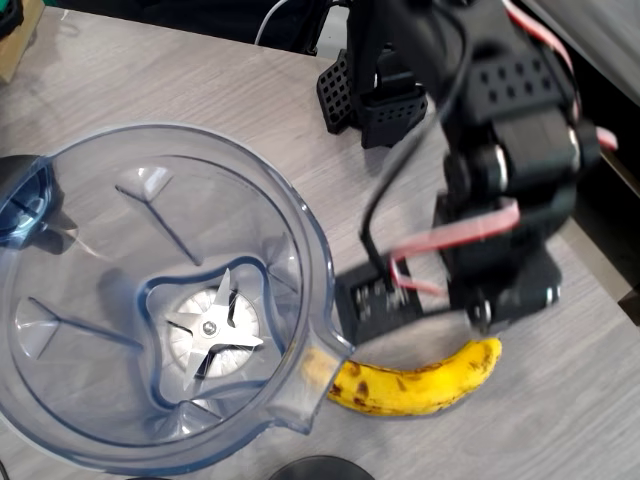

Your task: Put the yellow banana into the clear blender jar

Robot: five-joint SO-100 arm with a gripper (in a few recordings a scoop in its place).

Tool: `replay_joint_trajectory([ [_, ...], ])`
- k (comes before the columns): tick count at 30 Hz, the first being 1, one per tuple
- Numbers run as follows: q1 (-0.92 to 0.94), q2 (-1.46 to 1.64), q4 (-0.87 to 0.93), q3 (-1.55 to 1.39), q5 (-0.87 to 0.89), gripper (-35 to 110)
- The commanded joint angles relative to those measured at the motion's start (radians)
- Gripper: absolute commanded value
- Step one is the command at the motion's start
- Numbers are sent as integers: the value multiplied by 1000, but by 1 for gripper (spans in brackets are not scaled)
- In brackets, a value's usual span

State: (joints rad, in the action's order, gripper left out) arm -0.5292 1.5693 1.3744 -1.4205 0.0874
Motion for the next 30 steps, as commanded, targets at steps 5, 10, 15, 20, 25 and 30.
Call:
replay_joint_trajectory([
  [5,35,-190,35,107,-29,19],
  [10,18,-275,34,107,-54,22],
  [15,8,-331,-18,107,-64,23],
  [20,0,-339,-48,107,-77,25],
  [25,-32,-259,-11,115,-72,25],
  [30,-51,-178,0,115,-71,25],
])
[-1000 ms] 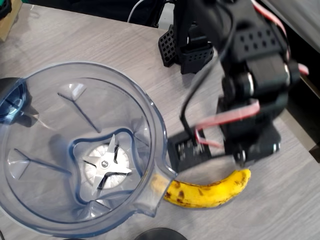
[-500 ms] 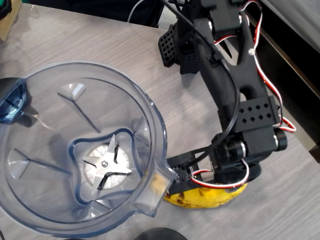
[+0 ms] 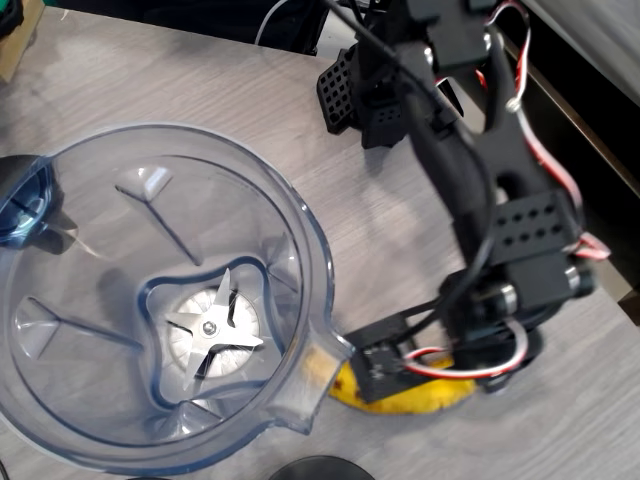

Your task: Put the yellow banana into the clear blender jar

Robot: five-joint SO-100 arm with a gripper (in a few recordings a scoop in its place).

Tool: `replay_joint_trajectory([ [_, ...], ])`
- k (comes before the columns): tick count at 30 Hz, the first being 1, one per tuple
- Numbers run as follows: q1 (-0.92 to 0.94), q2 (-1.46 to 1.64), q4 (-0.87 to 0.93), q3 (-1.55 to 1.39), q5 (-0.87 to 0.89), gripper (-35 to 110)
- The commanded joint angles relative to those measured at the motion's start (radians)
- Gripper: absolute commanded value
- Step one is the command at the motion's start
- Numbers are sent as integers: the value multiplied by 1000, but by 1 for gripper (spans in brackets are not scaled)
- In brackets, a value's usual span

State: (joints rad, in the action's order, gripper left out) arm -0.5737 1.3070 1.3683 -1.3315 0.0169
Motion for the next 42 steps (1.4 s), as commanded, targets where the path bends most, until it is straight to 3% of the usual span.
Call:
replay_joint_trajectory([
  [1,-6,91,0,26,0,25],
  [8,18,-35,-92,28,-6,25],
  [25,-15,-195,-118,75,-5,25],
  [32,-25,-189,-114,83,-3,9],
  [42,-26,-164,-95,92,2,5],
])
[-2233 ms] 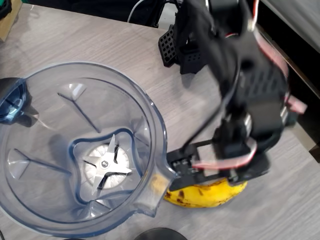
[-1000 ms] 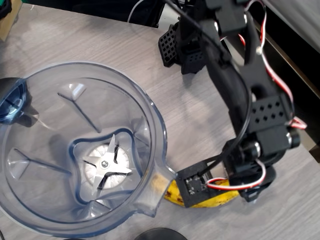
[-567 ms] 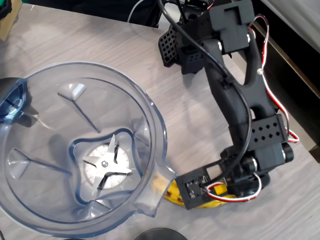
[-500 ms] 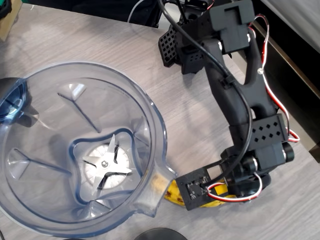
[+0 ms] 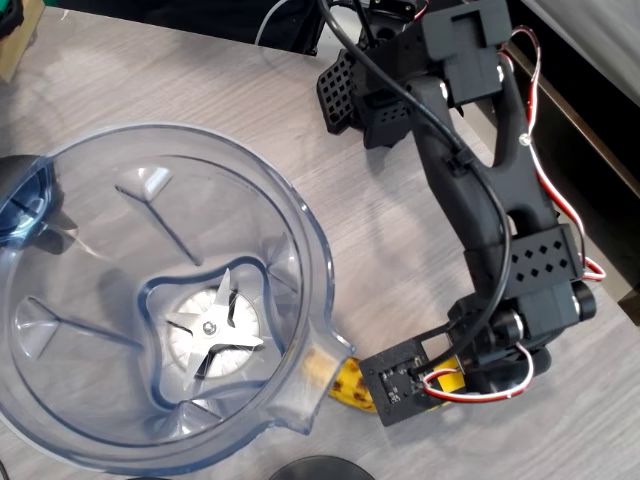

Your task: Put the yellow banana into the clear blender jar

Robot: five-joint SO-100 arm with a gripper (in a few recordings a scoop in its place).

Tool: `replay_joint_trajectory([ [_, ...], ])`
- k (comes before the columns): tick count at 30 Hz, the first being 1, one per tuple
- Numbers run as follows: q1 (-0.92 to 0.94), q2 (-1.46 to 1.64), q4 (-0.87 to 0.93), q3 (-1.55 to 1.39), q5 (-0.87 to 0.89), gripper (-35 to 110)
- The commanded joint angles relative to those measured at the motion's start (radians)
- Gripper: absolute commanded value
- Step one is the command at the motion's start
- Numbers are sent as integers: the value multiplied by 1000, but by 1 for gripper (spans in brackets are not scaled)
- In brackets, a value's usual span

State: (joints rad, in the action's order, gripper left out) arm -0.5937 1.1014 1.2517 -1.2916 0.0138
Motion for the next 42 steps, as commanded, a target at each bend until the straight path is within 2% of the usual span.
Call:
replay_joint_trajectory([
  [1,-6,46,28,57,6,5],
  [15,-58,304,121,84,20,5],
  [33,-172,905,132,84,15,5],
  [42,-173,1201,11,87,15,5],
])
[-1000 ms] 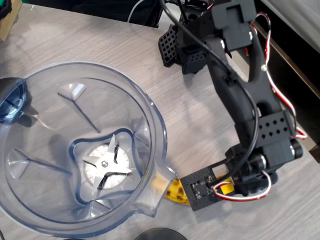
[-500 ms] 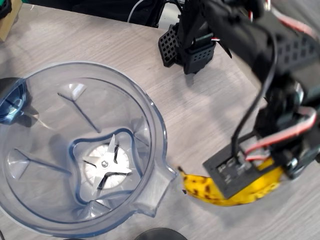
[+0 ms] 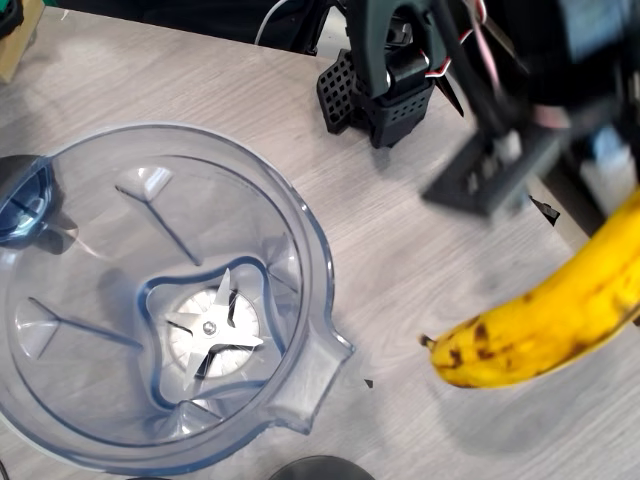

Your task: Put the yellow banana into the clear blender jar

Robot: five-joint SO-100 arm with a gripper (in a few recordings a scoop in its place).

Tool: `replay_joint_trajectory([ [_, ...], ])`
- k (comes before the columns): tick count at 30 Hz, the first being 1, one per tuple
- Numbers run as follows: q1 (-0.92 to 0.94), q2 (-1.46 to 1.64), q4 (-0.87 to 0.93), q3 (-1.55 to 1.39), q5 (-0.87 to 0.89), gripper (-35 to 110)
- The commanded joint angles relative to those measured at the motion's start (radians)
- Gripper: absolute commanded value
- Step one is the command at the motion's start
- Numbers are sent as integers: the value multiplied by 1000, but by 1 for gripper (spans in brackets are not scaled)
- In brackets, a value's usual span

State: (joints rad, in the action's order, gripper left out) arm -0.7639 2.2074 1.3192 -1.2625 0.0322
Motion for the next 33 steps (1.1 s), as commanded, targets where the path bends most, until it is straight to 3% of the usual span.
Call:
replay_joint_trajectory([
  [1,-3,117,-67,58,0,5],
  [12,32,281,-235,52,15,5],
  [33,586,342,-390,51,8,5],
])
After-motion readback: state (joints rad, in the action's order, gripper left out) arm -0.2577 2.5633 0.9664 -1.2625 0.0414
